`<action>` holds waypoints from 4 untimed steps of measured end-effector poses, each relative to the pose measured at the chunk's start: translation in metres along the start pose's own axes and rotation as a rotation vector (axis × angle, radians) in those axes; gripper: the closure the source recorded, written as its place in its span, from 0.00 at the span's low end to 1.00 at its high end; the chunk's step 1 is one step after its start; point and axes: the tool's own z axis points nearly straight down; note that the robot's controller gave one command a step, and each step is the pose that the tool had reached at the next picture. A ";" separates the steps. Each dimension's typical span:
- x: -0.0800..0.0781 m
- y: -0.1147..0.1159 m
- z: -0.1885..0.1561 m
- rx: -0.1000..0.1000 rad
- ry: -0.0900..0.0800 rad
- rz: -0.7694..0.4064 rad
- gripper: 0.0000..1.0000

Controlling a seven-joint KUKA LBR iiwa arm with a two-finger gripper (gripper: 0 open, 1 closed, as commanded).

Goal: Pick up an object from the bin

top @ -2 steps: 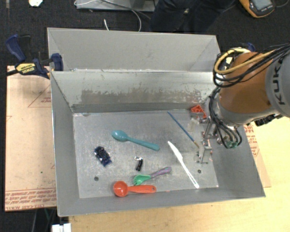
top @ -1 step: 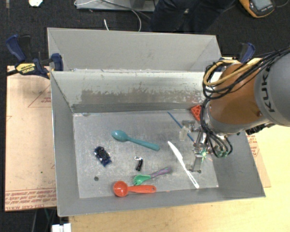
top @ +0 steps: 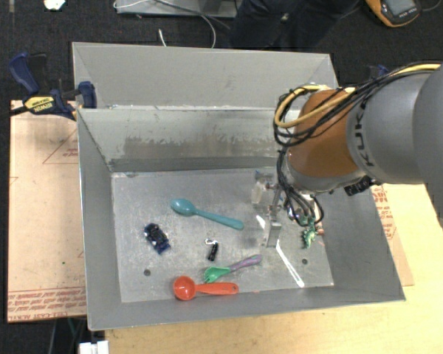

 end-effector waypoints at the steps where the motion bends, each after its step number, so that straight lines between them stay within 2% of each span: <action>1: -0.014 -0.033 -0.028 0.000 0.006 0.002 0.00; 2: -0.019 -0.031 -0.028 0.002 -0.001 -0.010 0.00; 3: 0.001 -0.033 -0.003 -0.001 -0.001 -0.075 0.00; 4: 0.001 0.027 0.013 -0.002 0.000 0.053 0.00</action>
Offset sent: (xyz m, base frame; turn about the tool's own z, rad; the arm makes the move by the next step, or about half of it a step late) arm 0.0166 0.0163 -0.0074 -0.0354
